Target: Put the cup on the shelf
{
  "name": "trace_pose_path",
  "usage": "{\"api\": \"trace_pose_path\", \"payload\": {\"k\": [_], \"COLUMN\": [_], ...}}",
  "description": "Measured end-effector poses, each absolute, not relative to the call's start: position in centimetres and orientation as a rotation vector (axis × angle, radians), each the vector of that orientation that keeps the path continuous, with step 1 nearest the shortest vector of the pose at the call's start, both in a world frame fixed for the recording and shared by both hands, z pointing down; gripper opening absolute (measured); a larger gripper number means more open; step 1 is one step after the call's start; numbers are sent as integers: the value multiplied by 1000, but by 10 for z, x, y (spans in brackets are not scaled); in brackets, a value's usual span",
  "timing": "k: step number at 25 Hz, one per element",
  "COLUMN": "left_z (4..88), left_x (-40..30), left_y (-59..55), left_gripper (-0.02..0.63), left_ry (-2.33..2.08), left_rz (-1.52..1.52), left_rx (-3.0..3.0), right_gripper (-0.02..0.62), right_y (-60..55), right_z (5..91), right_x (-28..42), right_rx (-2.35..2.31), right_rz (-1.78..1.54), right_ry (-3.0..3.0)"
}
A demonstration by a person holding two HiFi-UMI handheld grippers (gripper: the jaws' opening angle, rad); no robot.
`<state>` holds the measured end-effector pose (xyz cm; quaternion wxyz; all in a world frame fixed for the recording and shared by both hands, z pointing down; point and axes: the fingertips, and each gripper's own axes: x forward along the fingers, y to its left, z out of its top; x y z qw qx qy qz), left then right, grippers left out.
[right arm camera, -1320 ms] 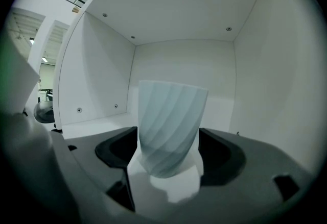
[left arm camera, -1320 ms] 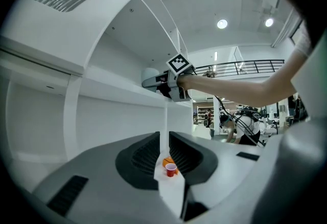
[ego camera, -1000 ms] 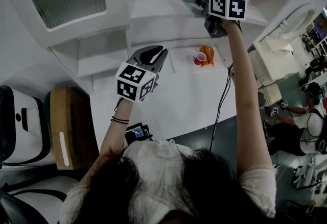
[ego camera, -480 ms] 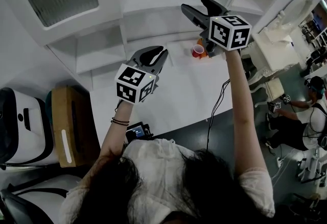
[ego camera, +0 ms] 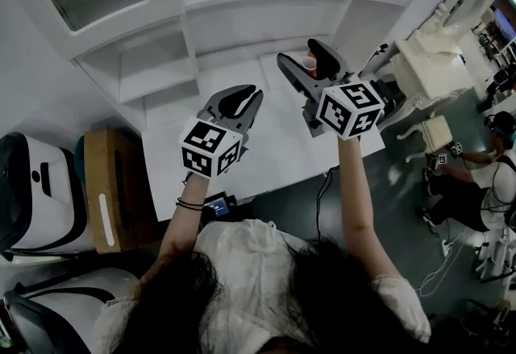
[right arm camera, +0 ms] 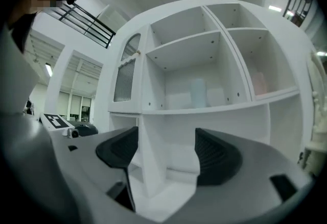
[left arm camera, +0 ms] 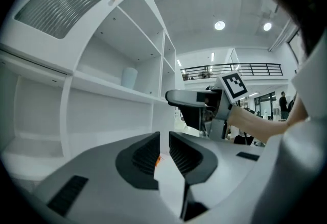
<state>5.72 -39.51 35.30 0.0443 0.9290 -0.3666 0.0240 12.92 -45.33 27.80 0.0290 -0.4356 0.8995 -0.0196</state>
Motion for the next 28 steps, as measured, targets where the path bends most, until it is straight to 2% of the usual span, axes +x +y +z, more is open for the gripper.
{"api": "trace_pose_path", "payload": {"k": [18,19,21,28], "left_z": [414,416,420,430], "left_x": [80,80,83,97], "left_y": [-271,-264,-250,-198], "left_gripper": [57,57,57,57], "left_ry": [-1113,-1114,-1112,-1102], "left_rz": [202,206,215,240], "left_rx": [2766,2761,2758,2759], "right_gripper": [348,326,203,163], "right_y": [-290,-282,-265,-209], "right_z": [375,379,385,403], "right_x": [152,155,163,173], "right_rx": [-1425,-1439,-1469,-1483], "right_rz": [-242,-254,-274,-304], "right_ry": [2740,2723,2682,2670]}}
